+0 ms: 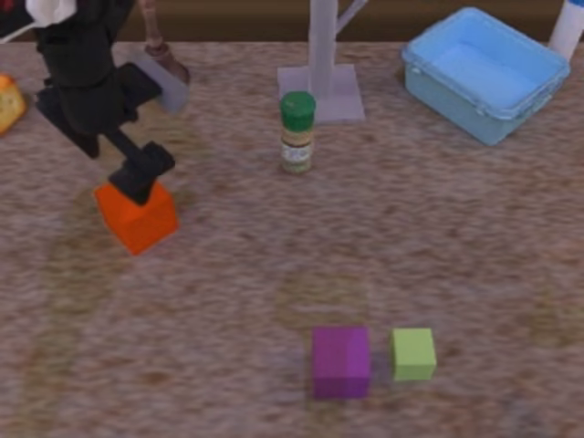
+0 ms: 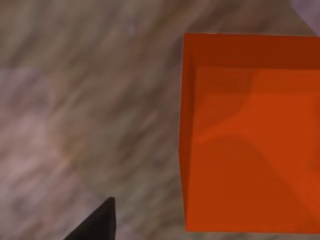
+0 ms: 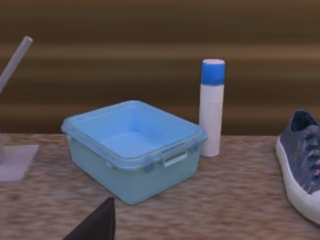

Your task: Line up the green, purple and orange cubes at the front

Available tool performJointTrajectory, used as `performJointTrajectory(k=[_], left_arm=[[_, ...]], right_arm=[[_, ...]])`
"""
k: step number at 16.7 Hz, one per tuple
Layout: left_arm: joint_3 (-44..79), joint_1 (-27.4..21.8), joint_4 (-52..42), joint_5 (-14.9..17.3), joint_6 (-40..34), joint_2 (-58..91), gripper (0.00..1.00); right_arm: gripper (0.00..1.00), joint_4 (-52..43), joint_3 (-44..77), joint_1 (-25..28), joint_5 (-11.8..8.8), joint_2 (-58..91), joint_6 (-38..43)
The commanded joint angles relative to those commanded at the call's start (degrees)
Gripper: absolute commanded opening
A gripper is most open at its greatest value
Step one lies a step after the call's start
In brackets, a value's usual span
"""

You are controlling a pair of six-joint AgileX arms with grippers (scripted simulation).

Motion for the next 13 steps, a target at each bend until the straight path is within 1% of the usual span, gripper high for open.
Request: performJointTrajectory(k=[7,12,13], left_arm=[[-9.7,-0.1,14.8,0.1,0.1,4.6,1.0],[-10.9,-0.1,16.3,0.1,0.1,5.3,1.0],[-10.9,-0.1,16.3,0.1,0.1,5.3,0.92]], right_arm=[[1.0,0.0,0.0,0.0,0.0,0.0,0.0],[1.0,0.0,0.0,0.0,0.0,0.0,0.0],[1.0,0.0,0.0,0.0,0.0,0.0,0.0]])
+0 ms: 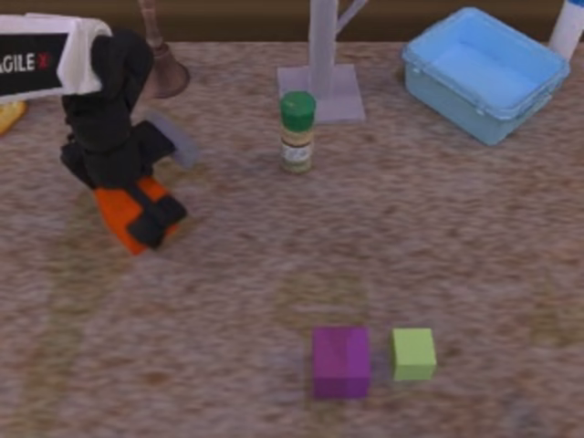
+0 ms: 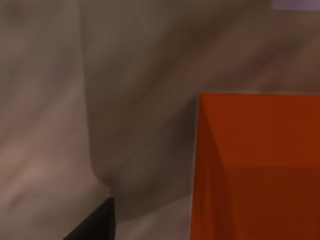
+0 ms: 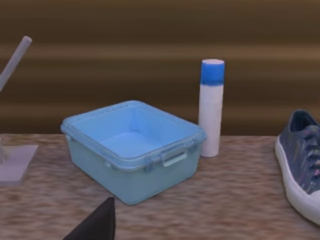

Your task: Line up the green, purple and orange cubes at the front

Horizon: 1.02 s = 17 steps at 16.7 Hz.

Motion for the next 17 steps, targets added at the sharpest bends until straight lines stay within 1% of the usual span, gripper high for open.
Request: performJointTrajectory(k=[12,13,17], left_arm=[[0.0,0.0,0.0,0.0,0.0,0.0,0.02],[0.0,0.0,0.0,0.0,0.0,0.0,0.0],[0.0,0.0,0.0,0.0,0.0,0.0,0.0]], right_arm=[[1.0,0.0,0.0,0.0,0.0,0.0,0.0],[1.0,0.0,0.0,0.0,0.0,0.0,0.0],[1.0,0.0,0.0,0.0,0.0,0.0,0.0]])
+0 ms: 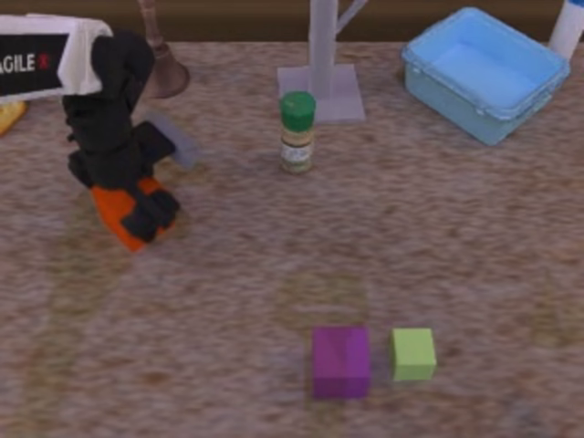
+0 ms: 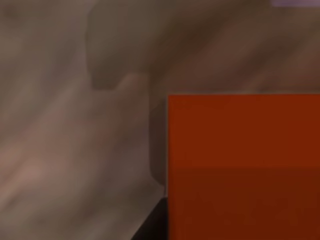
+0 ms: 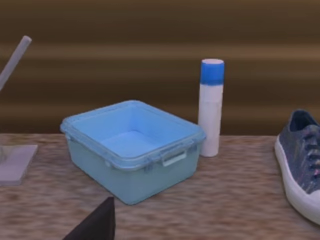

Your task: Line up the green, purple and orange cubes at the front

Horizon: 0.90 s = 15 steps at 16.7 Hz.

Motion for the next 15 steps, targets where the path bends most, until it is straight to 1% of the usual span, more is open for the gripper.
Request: performJointTrajectory(k=[6,12,15], left_arm=[[0.9,0.1,-1.3,0.2,0.0,-0.9,0.0],[8.0,1.0,-12.7,0.2,-0.2,-4.7,0.0],[8.7,1.1,-13.7,0.2,-0.2,-5.3,0.0]], right_arm=[[1.0,0.0,0.0,0.0,0.0,0.0,0.0],[1.0,0.0,0.0,0.0,0.0,0.0,0.0],[1.0,0.0,0.0,0.0,0.0,0.0,0.0]])
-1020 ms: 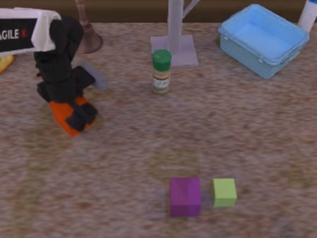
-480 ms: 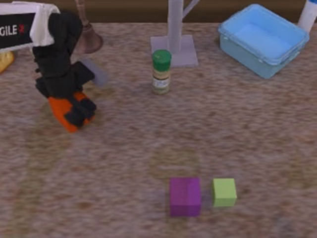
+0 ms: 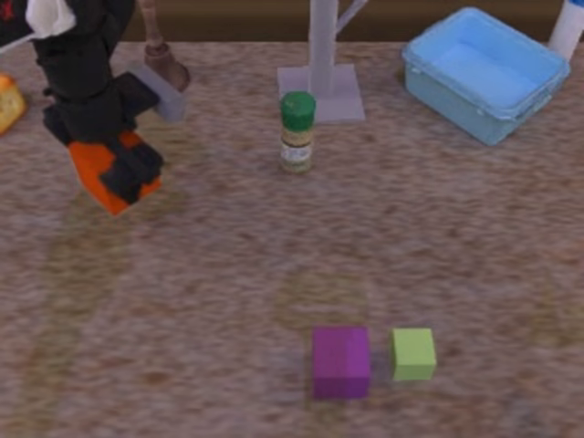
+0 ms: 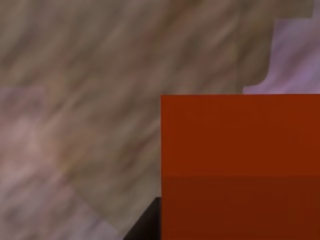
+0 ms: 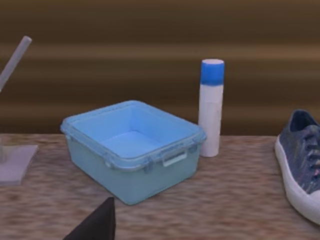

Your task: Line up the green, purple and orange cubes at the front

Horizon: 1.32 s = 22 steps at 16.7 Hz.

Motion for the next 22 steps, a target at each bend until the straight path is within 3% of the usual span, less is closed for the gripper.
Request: performJointTrajectory(k=[3,6,16,22], left_arm=[[-0.3,-0.5,0.2,0.0,0.2,0.1,0.0],[-4.1,-3.9,1.3,0.0,2.0,-3.7,0.0],[-34.7,-26.9,7.0,-0.1,14.3,-27.4,0.0],[-35.7,-27.6,7.3,-0.2,14.9,-28.1,0.0]], right_arm=[[1.0,0.0,0.0,0.0,0.0,0.0,0.0],[1.0,0.0,0.0,0.0,0.0,0.0,0.0],[1.0,0.0,0.0,0.0,0.0,0.0,0.0],[1.0,0.0,0.0,0.0,0.0,0.0,0.0]])
